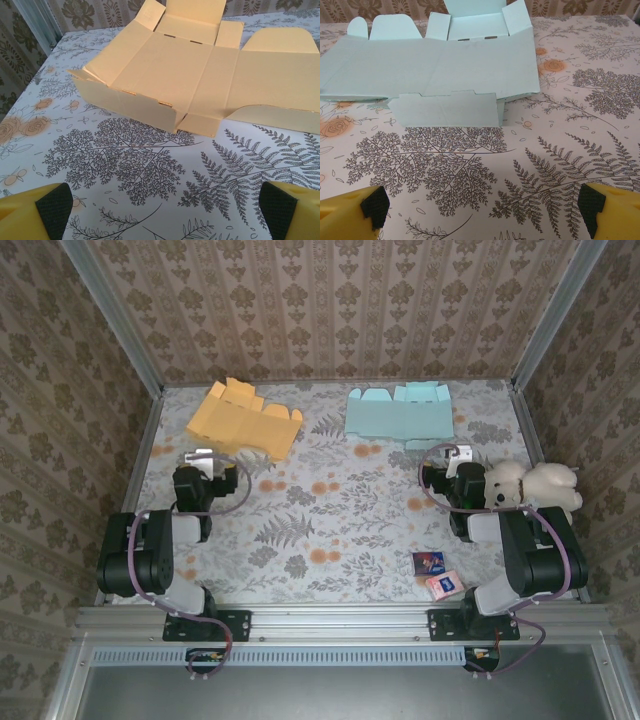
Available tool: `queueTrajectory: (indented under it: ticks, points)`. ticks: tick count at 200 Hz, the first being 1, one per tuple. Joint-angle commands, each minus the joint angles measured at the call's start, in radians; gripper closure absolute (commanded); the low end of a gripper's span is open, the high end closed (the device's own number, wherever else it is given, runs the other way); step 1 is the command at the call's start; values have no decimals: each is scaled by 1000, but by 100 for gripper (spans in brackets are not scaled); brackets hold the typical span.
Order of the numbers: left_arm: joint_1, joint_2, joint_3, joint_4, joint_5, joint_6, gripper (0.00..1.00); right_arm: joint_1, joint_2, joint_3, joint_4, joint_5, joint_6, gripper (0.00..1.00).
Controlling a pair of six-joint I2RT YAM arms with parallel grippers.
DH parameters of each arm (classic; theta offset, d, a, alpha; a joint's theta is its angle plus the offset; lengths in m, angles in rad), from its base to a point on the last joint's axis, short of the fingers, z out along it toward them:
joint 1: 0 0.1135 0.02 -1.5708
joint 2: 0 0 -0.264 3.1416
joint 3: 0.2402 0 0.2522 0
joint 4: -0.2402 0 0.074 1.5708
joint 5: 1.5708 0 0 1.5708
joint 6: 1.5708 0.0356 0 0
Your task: Fold the paper box
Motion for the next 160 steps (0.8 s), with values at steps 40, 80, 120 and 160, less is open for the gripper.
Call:
queueTrajectory:
  ticks: [40,80,120,160]
  points:
    - [-36,-370,105,-452,-407,-252,0,100,-226,284,-560,292,148,0]
    - [-34,-515,246,-840,-351,-570,0,198,-137,573,-922,269,324,0]
    - [-119,-534,278,-991,-208,-747,0,303,128,851,-1035,205,382,0]
    - [-288,-492,308,-921,-226,-686,0,360,423,1147,-1103,130,375,0]
